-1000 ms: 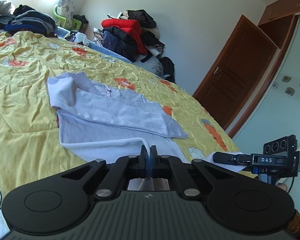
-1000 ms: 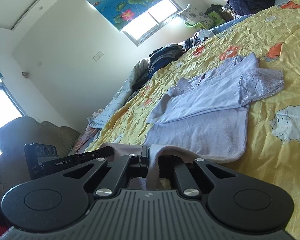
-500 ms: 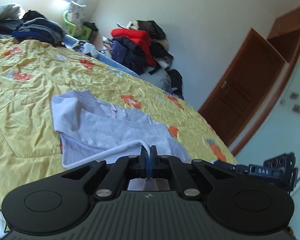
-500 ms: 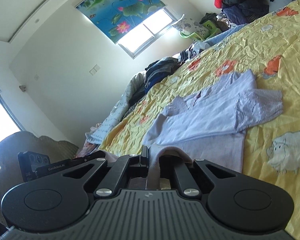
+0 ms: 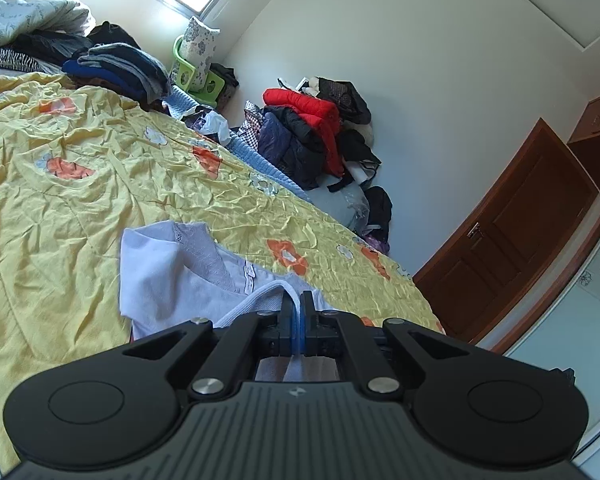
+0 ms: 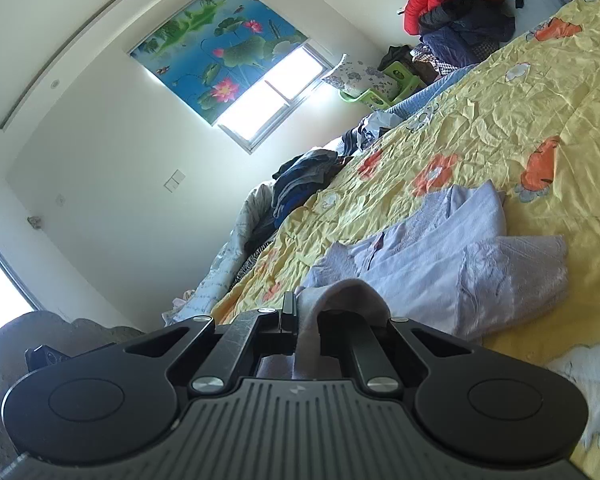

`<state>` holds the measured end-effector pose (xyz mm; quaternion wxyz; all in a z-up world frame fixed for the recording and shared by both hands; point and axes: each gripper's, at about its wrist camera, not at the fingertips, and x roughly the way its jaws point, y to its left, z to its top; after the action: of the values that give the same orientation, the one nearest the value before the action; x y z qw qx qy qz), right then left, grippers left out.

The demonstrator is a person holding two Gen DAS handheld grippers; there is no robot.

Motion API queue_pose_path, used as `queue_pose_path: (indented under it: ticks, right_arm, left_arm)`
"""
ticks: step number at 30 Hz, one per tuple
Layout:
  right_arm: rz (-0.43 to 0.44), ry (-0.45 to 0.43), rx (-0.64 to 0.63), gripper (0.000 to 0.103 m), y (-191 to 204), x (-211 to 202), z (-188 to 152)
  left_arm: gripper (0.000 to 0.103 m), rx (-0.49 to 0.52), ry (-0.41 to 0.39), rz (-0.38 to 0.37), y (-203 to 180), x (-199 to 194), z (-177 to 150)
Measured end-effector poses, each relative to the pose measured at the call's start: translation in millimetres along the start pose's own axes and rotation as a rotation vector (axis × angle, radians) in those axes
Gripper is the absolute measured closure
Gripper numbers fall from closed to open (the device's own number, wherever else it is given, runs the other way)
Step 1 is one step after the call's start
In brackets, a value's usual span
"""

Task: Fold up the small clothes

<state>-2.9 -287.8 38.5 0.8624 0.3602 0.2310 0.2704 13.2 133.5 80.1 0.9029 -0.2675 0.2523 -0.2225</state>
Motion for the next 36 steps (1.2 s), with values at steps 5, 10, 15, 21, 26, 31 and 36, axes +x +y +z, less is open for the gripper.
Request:
queue_pose_path:
  ticks: [5, 10, 15, 21, 26, 31, 36]
  right_arm:
    - [-0.01, 0.012, 0.017, 0.094, -12.7, 19.1, 9.7]
    - [-0.036, 0.024, 0.045, 0.094, -29.1, 35.0, 15.4]
    - [-0.049, 0.021, 0.079, 0.094, -44.0, 48.3, 22.5]
    - [-0.059, 0.016, 0.127, 0.094, -60.8, 67.3, 33.7]
    - [-0.085, 0.035, 0.139, 0.094, -71.7, 87.5, 37.5]
    - [-0.11, 0.055, 0.156, 0.094, -85.2, 102.8, 36.2]
    - [-0.132, 0.068, 0.166, 0.094, -95.0, 109.3, 35.4]
  left_arm:
    - [0.101, -0.037, 0.036, 0.001, 6.8, 25.7, 10.7]
    - [0.101, -0.039, 0.044, 0.036, 15.0, 45.7, 15.0]
    - [0.101, -0.076, 0.05, 0.07, 30.8, 64.2, 23.1]
    - [0.101, -0.111, 0.069, 0.115, 46.9, 87.9, 32.2]
    - [0.101, -0.149, 0.117, 0.163, 64.2, 112.6, 33.9]
    - [0.101, -0.103, 0.156, 0.252, 71.2, 132.8, 25.5]
    - [0.101, -0.045, 0.177, 0.3, 68.7, 142.9, 21.6]
